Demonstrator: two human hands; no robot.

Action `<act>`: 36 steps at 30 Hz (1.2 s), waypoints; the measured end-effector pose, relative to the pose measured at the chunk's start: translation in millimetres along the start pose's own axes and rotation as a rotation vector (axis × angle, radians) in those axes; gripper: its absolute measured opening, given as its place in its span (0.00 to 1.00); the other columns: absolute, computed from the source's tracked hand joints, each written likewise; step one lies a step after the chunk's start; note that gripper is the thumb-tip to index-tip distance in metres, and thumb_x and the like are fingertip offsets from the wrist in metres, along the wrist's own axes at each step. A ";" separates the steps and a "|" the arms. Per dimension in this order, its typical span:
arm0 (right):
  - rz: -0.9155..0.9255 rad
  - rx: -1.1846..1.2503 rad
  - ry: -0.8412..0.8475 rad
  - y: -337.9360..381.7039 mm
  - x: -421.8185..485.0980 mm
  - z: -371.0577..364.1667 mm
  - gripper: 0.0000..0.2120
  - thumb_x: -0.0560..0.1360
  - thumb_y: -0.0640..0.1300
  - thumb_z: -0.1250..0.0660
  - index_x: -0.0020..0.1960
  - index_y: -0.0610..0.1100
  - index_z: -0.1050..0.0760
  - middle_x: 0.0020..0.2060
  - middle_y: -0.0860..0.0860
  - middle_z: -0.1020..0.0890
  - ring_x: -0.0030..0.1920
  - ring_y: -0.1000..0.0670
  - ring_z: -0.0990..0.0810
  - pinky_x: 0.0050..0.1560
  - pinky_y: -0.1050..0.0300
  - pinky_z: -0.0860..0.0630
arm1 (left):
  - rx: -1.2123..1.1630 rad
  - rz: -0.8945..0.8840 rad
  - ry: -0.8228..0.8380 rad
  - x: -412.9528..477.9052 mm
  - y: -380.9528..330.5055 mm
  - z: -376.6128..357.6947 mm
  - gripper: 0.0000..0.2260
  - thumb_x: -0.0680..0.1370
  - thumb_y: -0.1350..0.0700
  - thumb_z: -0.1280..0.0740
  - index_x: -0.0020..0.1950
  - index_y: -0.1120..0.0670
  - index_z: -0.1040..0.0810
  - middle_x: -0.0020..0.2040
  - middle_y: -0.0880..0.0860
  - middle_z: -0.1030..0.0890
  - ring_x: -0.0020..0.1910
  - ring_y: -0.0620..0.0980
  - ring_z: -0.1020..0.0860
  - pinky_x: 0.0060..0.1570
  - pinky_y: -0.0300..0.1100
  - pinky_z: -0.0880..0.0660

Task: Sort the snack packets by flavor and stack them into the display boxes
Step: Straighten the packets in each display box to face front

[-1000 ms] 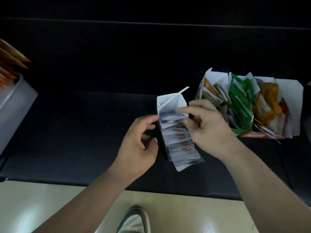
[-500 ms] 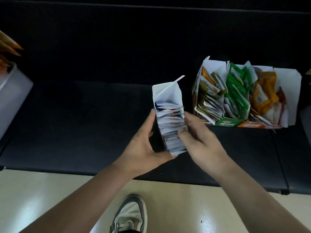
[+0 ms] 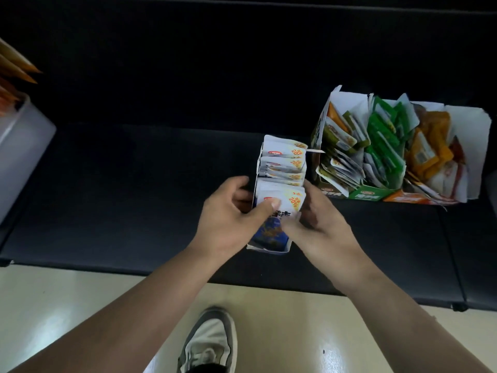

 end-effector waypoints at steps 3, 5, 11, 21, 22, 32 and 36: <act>0.002 -0.038 -0.177 -7.6 9.2 15.8 0.19 0.81 0.49 0.30 0.69 0.63 0.27 0.59 0.65 0.17 0.62 0.63 0.20 0.66 0.51 0.21 | -0.019 -0.042 0.032 0.6 -9.7 -8.9 0.23 0.75 0.49 0.22 0.68 0.50 0.22 0.53 0.42 0.15 0.53 0.37 0.17 0.51 0.36 0.18; -0.005 -0.034 -0.197 -12.2 13.3 17.4 0.20 0.80 0.49 0.29 0.70 0.60 0.26 0.58 0.64 0.17 0.61 0.63 0.20 0.65 0.52 0.20 | -0.104 -0.063 0.063 -4.1 -10.2 -11.3 0.20 0.77 0.56 0.24 0.68 0.52 0.21 0.57 0.43 0.15 0.56 0.36 0.18 0.51 0.33 0.20; -0.066 -0.047 -0.249 -22.3 17.5 17.8 0.14 0.80 0.44 0.28 0.62 0.57 0.25 0.50 0.62 0.15 0.52 0.65 0.16 0.55 0.53 0.16 | -0.230 -0.067 0.075 -8.1 -3.3 -8.0 0.19 0.80 0.50 0.31 0.70 0.53 0.24 0.62 0.45 0.16 0.63 0.43 0.19 0.56 0.39 0.19; -0.072 0.087 -0.265 -25.6 18.5 19.0 0.08 0.79 0.52 0.28 0.57 0.55 0.22 0.48 0.60 0.13 0.50 0.61 0.14 0.47 0.59 0.16 | 0.024 -0.055 -0.106 12.9 -0.4 2.9 0.10 0.80 0.48 0.28 0.54 0.53 0.16 0.45 0.45 0.13 0.44 0.40 0.15 0.44 0.45 0.16; -0.074 0.078 -0.280 -25.5 20.0 20.6 0.06 0.79 0.53 0.29 0.55 0.55 0.22 0.47 0.59 0.13 0.49 0.60 0.14 0.46 0.58 0.16 | 0.043 -0.041 -0.112 15.7 0.3 2.0 0.10 0.79 0.47 0.27 0.52 0.53 0.16 0.43 0.45 0.13 0.43 0.40 0.15 0.43 0.46 0.16; -0.099 -0.044 -0.353 -29.5 28.9 24.9 0.15 0.77 0.59 0.28 0.45 0.48 0.24 0.41 0.53 0.14 0.41 0.60 0.14 0.38 0.56 0.18 | -0.148 -0.004 0.000 -11.8 21.1 -12.9 0.09 0.80 0.59 0.28 0.61 0.54 0.18 0.53 0.44 0.13 0.53 0.42 0.15 0.53 0.44 0.17; -0.133 -0.026 -0.334 -35.3 13.8 24.7 0.11 0.79 0.62 0.32 0.48 0.55 0.20 0.43 0.59 0.13 0.45 0.57 0.13 0.48 0.46 0.15 | -0.137 -0.034 -0.026 -10.6 22.6 -10.8 0.09 0.80 0.58 0.28 0.60 0.54 0.18 0.52 0.44 0.13 0.52 0.41 0.15 0.52 0.41 0.17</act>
Point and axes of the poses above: each hand's wrist, its own x-axis towards the middle knuckle, its own z-axis out of the back of the hand, y = z × x, the point moved 10 cm from there along x, towards the middle knuckle
